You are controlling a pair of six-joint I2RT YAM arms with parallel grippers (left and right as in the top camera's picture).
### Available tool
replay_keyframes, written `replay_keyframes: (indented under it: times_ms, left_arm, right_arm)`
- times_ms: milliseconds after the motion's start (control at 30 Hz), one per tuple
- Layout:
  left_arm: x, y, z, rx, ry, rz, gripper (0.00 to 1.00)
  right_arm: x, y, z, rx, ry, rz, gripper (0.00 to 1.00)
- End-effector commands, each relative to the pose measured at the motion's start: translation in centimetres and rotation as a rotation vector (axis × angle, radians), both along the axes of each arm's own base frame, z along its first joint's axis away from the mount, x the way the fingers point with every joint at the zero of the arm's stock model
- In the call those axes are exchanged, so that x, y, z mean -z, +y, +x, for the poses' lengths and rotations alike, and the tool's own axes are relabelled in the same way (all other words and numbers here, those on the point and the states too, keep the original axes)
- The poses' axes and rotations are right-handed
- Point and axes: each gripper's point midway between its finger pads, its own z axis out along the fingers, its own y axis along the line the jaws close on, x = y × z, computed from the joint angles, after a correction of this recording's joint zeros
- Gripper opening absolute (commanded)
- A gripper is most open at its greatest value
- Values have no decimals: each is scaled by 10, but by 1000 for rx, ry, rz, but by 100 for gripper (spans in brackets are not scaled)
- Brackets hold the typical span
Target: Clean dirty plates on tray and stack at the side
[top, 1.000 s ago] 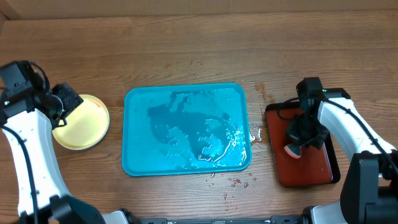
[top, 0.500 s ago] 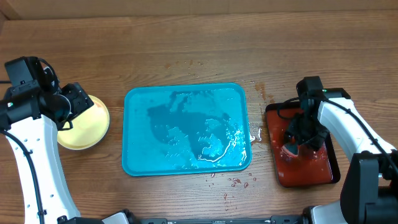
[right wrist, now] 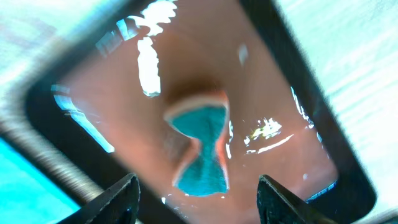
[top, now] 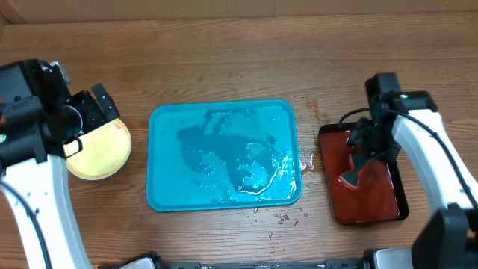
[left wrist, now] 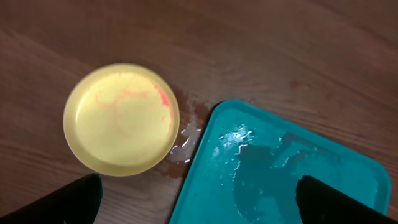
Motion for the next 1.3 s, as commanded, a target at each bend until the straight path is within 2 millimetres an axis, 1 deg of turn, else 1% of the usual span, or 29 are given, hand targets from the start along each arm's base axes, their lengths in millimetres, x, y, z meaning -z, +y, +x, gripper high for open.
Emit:
replay_keyframes:
  times_ms: [0,33,67,100,133,167,267,300,367,433,533,567,633,667,700,767,867,1100,1200,1267]
  left_arm:
    - [-62,-24,-13,163,-155,123,99]
    - [-74,-31,-16,202,-185,153,95]
    - [-89,-41,-21,251,-229,189,95]
    - [-100,-47,-26,285,-261,215,95]
    - [-108,-53,-31,311,-289,237,96]
    - [-126,-65,-42,372,-346,284,97]
    - [-150,-78,-66,431,-431,345,99]
    - [-156,-80,-73,443,-451,364,100]
    - [-171,-84,-101,471,-516,432,100]
    - [-179,-86,-116,468,-559,457,100]
    - [-189,-89,-139,460,-613,482,100]
    - [-191,-90,-147,458,-628,489,100]
    - [-194,-92,-162,452,-657,503,100]
    - [-196,-92,-167,449,-669,508,100]
    - [-198,-92,-172,444,-682,514,100]
    - [-199,-94,-181,441,-698,520,100]
    - [-191,-95,-188,447,-677,506,100]
    - [-147,-98,-202,483,-503,433,100]
    - [-136,-98,-207,490,-458,416,100]
    - [-133,-98,-209,493,-443,409,100]
  right_arm:
    - [-64,3,28,-116,-224,-18,62]
    - [-81,6,33,-150,-285,-19,61]
    - [-103,9,38,-184,-364,-24,61]
    - [-124,13,41,-221,-438,-32,62]
    - [-135,15,42,-240,-477,-35,62]
    - [-165,20,42,-286,-585,-48,63]
    - [-203,23,33,-315,-725,-60,67]
    - [-212,23,30,-322,-755,-65,68]
    - [-237,24,17,-400,-845,-93,68]
    - [-251,23,6,-413,-893,-108,68]
    - [-266,21,-7,-411,-950,-116,68]
    - [-269,21,-10,-415,-963,-121,73]
    - [-279,20,-18,-429,-1000,-137,75]
    - [-282,20,-21,-438,-1014,-145,79]
    - [-286,19,-23,-437,-1030,-149,100]
    - [-292,18,-27,-434,-1055,-155,100]
    - [-293,18,-28,-433,-1059,-155,100]
    - [-295,19,-26,-432,-1071,-156,100]
    - [-295,19,-26,-432,-1071,-156,100]
    - [-295,19,-26,-432,-1071,-156,100]
